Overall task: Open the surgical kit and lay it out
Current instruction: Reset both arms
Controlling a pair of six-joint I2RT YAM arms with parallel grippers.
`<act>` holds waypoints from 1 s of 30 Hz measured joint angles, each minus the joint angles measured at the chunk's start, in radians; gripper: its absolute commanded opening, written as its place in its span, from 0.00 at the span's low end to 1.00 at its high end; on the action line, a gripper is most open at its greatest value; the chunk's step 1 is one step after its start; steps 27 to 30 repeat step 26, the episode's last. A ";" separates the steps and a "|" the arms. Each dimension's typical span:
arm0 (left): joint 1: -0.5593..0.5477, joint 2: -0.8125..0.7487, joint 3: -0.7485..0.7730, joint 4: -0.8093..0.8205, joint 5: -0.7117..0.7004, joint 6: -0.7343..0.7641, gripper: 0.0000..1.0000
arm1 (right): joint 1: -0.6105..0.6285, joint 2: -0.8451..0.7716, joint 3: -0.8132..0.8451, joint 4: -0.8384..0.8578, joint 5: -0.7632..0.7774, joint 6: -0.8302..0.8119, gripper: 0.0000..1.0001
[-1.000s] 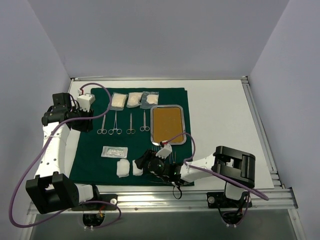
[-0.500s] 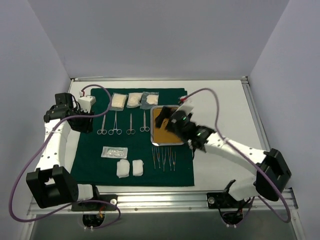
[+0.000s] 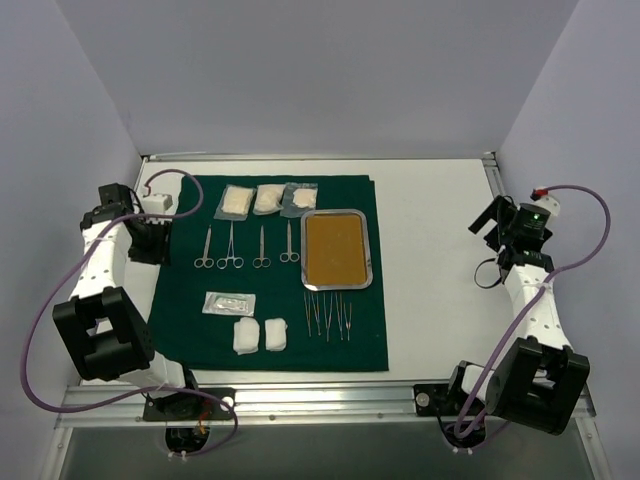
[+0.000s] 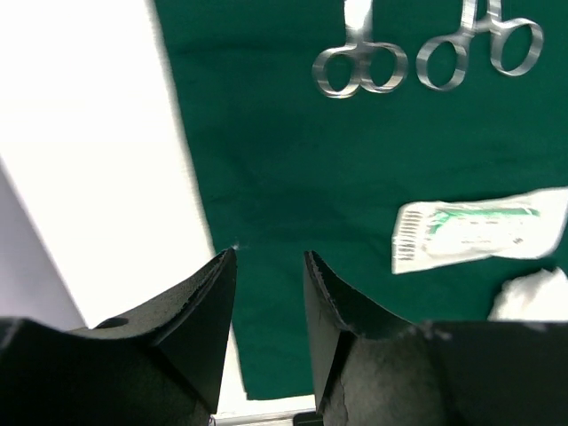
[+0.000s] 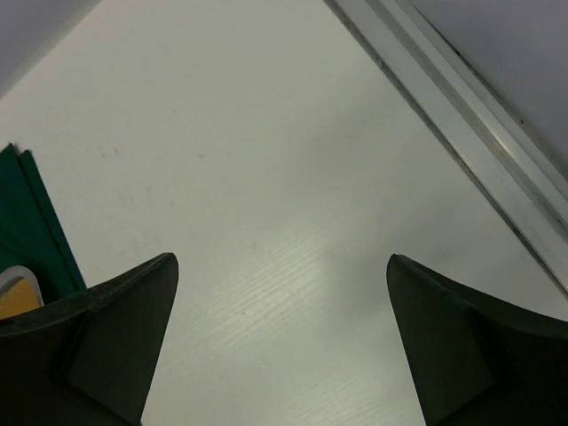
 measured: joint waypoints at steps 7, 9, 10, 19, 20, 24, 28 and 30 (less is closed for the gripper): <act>0.105 0.005 0.021 0.046 -0.036 -0.016 0.45 | -0.061 -0.003 -0.081 0.002 -0.090 -0.006 1.00; 0.107 0.005 0.021 0.054 -0.045 -0.020 0.45 | -0.061 -0.008 -0.081 0.005 -0.096 -0.008 1.00; 0.107 0.005 0.021 0.057 -0.048 -0.023 0.45 | -0.061 -0.009 -0.081 0.008 -0.096 -0.008 1.00; 0.106 0.014 0.021 0.059 -0.057 -0.027 0.45 | -0.062 -0.021 -0.081 0.010 -0.108 -0.019 1.00; 0.106 0.014 0.021 0.059 -0.058 -0.027 0.45 | -0.062 -0.021 -0.081 0.010 -0.111 -0.020 1.00; 0.106 0.014 0.021 0.061 -0.058 -0.026 0.45 | -0.062 -0.021 -0.081 0.010 -0.118 -0.024 1.00; 0.106 0.014 0.021 0.062 -0.058 -0.026 0.45 | -0.062 -0.023 -0.084 0.016 -0.123 -0.024 1.00; 0.106 0.014 0.021 0.062 -0.058 -0.026 0.45 | -0.062 -0.023 -0.084 0.016 -0.123 -0.024 1.00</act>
